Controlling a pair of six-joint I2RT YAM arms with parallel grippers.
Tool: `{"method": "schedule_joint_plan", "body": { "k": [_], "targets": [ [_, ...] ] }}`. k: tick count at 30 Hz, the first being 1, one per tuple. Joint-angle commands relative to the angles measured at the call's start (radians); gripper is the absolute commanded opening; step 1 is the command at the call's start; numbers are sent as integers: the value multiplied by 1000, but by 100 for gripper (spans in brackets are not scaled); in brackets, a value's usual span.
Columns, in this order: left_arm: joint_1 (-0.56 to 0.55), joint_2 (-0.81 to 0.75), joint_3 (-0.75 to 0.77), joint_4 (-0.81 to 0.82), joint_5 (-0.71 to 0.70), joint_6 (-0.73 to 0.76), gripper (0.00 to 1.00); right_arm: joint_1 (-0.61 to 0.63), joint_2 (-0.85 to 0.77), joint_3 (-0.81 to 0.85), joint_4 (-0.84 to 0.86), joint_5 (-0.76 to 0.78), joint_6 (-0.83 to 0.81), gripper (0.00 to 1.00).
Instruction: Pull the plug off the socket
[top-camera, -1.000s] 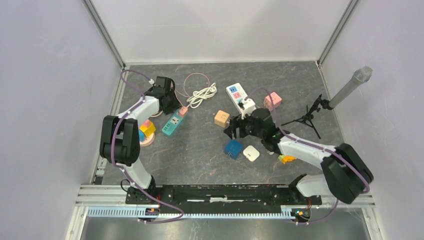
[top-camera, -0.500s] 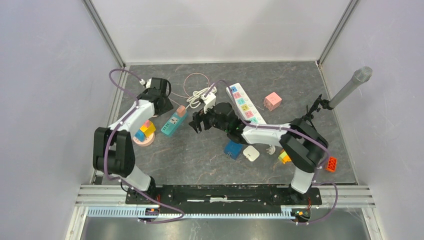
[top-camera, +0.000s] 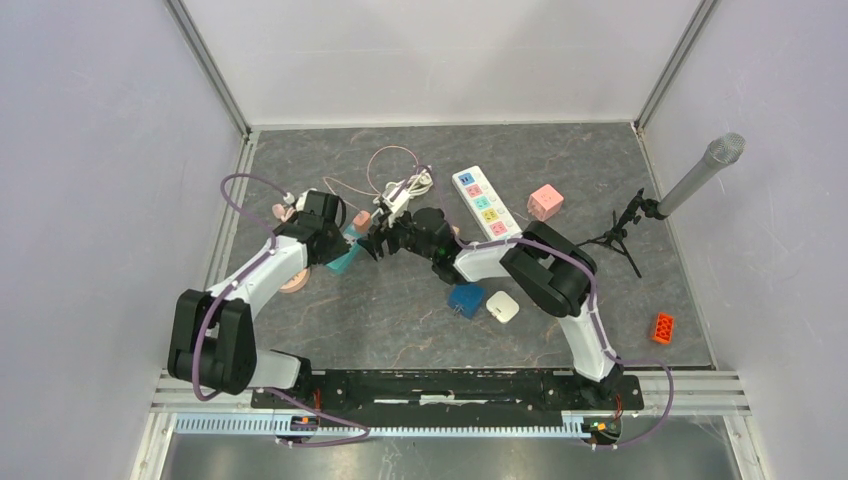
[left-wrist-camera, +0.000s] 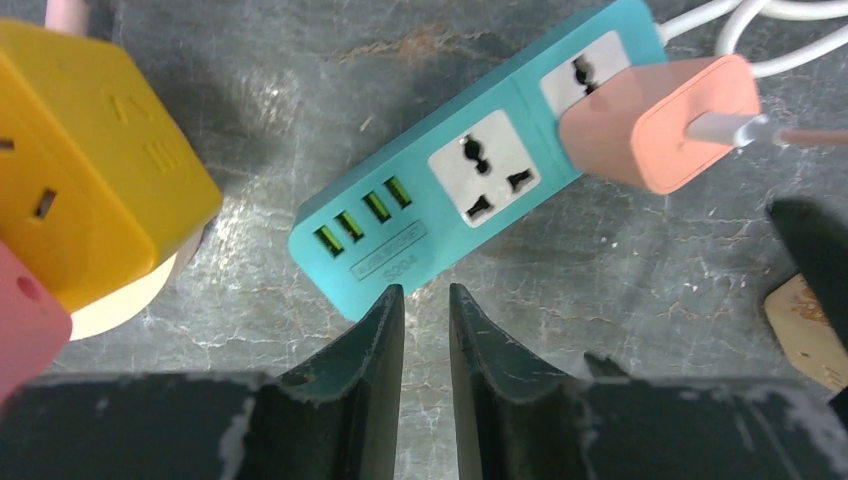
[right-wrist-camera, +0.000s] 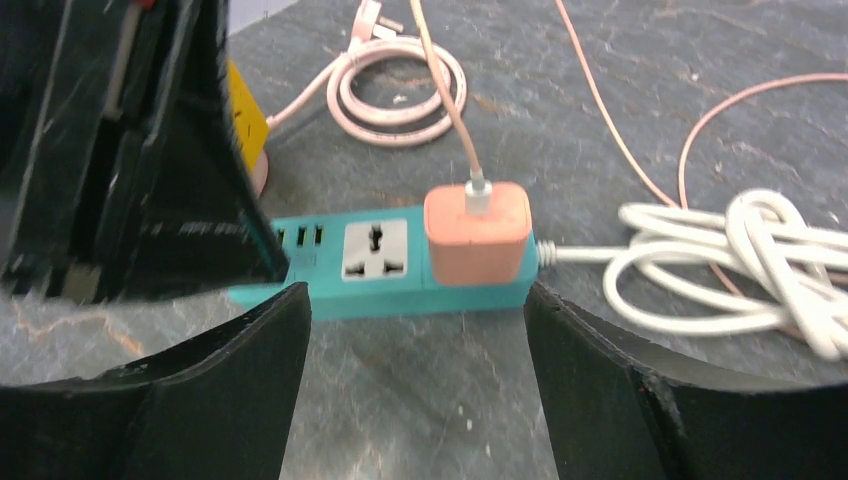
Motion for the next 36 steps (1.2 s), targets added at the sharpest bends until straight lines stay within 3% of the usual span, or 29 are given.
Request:
{"method": "schedule_joint_plan", "body": {
  "k": [1,8,18,26,36],
  "targets": [
    [2,-55,-39,39,5,-42,31,2,74,136,71,-13,0,82],
    [4,-27,-75,21,21,-51,34,3,168,265,-44,-1,0,77],
    [4,-25,-102,23,-14,-75,33,10,225,346,-199,29,-44,58],
    [4,-61,-72,23,-1,-78,34,10,207,348,-220,94,-16,78],
    [4,-98,-17,1,20,-74,35,9,174,310,-156,109,25,80]
  ]
}}
